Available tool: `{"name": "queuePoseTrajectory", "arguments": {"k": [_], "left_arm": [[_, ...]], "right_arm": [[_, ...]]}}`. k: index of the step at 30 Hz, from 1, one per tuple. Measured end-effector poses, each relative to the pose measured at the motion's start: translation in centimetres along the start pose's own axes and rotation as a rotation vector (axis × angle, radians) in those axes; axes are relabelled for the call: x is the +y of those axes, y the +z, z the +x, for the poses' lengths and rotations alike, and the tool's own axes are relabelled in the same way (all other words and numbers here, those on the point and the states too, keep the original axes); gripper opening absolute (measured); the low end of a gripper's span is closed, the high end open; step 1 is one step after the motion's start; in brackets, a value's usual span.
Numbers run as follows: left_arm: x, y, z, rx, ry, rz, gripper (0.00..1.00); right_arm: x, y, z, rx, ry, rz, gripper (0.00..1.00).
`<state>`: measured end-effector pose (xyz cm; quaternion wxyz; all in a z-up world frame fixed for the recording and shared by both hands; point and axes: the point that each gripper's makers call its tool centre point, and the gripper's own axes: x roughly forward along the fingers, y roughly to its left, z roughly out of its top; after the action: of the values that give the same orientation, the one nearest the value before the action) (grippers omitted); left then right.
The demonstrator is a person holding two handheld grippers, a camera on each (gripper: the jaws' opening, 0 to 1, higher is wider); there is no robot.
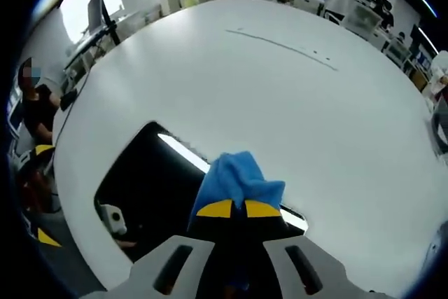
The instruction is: Wipe the mirror surface with the cleaning cloth until all visible marks leave the cleaned area.
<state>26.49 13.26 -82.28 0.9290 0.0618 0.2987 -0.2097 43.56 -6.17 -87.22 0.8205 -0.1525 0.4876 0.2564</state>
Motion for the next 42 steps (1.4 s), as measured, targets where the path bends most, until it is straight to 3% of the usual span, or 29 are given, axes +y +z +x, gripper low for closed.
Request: {"name": "queuePoseTrajectory", "arguments": {"k": [9,42], "left_arm": [[-0.2,0.1,-0.1,-0.003,-0.001,0.008,0.99],[-1.0,0.5,-0.3,-0.014,-0.025,0.024,0.99]], "right_arm": [[1.3,-1.3,-1.1,0.005,-0.013,-0.031,0.0],[5.2,-5.6,-3.8,0.004,0.024,-0.002,0.0]]}}
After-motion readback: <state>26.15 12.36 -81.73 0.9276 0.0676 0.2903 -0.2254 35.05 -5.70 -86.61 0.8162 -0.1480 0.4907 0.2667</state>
